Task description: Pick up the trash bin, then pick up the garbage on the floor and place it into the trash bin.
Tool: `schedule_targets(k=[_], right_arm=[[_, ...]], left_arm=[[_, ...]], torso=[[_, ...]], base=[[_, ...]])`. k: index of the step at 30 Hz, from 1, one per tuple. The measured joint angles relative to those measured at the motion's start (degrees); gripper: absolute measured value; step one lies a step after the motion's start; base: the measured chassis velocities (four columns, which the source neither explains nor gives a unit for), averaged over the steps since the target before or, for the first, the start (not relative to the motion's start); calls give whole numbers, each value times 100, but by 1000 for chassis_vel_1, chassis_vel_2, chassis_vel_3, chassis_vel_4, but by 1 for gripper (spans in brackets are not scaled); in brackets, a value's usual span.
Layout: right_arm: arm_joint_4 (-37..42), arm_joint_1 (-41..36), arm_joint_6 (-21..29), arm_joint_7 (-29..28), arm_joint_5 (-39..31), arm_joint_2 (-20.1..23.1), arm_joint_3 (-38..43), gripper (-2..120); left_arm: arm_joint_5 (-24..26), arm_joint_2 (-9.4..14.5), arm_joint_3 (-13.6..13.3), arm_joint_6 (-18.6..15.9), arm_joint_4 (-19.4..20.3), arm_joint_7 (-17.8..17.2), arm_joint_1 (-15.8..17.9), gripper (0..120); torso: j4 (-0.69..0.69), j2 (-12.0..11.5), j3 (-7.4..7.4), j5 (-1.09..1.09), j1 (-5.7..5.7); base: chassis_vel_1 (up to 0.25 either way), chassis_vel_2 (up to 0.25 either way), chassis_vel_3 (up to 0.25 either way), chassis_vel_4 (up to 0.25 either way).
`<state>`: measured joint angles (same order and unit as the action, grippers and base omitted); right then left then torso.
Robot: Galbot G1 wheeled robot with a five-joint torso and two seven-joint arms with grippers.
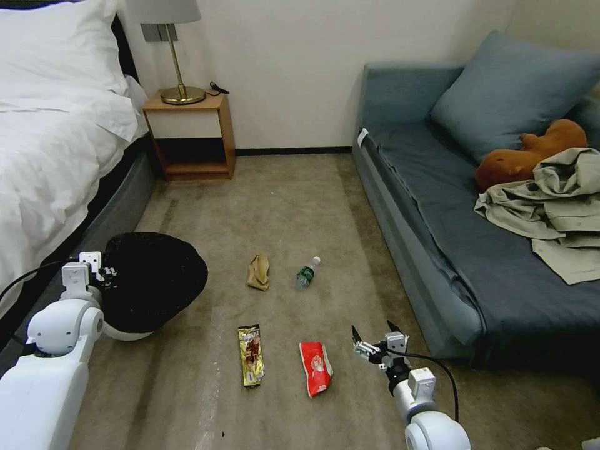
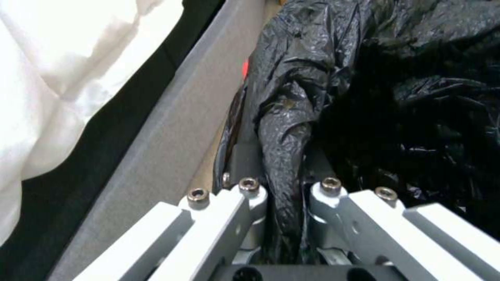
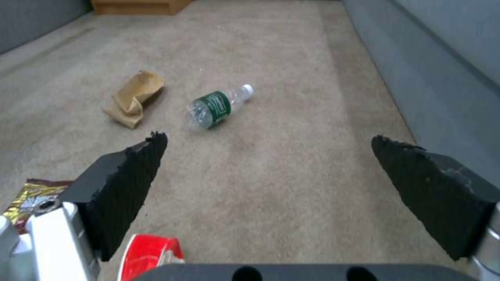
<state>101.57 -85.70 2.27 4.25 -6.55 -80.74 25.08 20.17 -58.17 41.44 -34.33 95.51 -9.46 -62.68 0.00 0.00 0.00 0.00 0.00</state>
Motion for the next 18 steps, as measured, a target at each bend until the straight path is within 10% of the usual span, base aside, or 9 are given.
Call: schedule_targets(k=[18], right_arm=[[-109,140,229,-41,52,98,-240,100]], left_arm=[[5,22,21,15,80,7,-49,5]], torso=[[0,0,0,0,0]], base=[[-32,38,42,-37]])
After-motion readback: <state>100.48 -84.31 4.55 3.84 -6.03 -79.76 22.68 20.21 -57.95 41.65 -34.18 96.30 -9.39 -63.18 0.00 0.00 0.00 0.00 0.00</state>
